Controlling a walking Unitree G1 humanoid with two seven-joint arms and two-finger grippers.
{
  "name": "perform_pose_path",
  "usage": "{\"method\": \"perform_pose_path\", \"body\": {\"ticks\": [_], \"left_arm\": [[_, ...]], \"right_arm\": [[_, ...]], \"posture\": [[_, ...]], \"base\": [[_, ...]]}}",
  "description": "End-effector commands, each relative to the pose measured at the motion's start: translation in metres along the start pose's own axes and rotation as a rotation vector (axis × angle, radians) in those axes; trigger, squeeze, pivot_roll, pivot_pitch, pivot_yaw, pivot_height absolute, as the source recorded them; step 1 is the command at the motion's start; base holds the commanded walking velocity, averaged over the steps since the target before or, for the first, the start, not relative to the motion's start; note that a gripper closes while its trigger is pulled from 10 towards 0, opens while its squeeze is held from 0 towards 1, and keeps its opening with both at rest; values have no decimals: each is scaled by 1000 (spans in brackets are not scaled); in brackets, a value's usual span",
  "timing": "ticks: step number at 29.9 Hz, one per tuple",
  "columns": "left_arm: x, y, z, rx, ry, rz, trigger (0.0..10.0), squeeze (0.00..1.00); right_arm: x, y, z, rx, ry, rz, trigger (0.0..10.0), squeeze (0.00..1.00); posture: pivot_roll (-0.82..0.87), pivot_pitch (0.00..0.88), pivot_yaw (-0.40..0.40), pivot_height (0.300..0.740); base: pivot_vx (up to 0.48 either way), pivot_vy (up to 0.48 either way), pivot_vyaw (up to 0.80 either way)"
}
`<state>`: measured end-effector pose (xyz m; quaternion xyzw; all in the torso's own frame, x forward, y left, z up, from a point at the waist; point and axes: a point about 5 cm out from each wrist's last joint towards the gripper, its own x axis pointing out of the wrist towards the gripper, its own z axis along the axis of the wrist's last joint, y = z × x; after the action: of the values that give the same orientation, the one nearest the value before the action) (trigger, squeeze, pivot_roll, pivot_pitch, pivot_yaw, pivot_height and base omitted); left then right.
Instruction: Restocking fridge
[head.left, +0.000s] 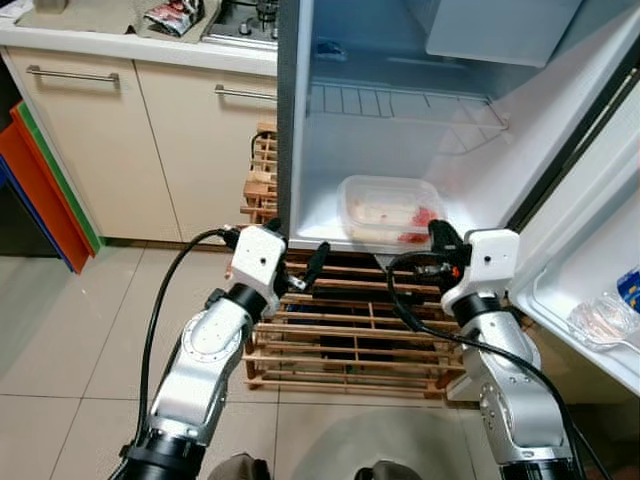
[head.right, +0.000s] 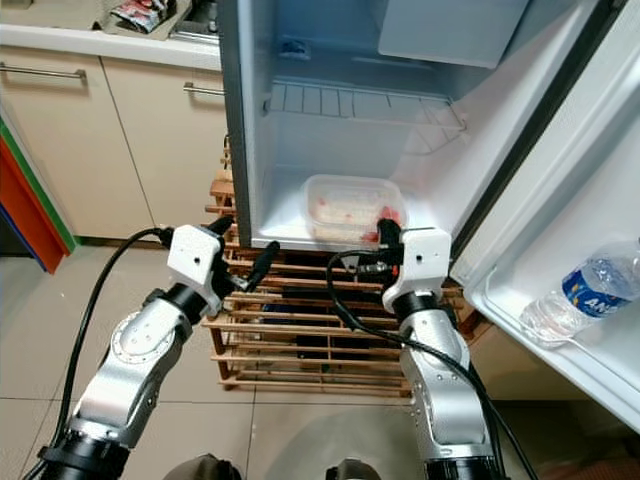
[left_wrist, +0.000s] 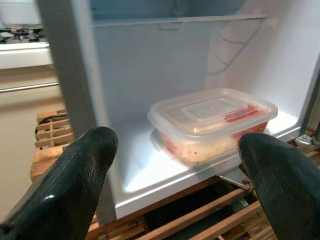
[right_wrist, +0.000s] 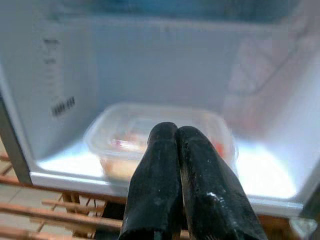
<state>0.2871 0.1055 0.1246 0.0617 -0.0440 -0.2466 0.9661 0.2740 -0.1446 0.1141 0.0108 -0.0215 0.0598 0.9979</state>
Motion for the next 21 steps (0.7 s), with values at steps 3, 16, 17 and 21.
{"method": "perform_pose_path", "body": {"ticks": [3, 16, 17, 21], "left_arm": [[1, -9, -3, 15, 17, -47, 10000, 0], [18, -3, -1, -42, 33, -2, 10000, 0], [20, -5, 0, -45, 30, -6, 10000, 0], [25, -7, 1, -57, 23, 0, 10000, 0]], "right_arm": [[3, -4, -6, 7, 30, -22, 10000, 0], [15, -6, -17, 25, 74, -84, 10000, 0], [15, -4, -18, 23, 76, -76, 10000, 0], [16, 1, -22, 19, 85, -45, 10000, 0]], "posture": [[-10, 0, -29, 711], [-4, 0, -34, 711], [-4, 0, -34, 711], [-11, 0, -34, 711]], "base": [[0, 0, 0], [0, 0, 0], [0, 0, 0], [0, 0, 0]]}}
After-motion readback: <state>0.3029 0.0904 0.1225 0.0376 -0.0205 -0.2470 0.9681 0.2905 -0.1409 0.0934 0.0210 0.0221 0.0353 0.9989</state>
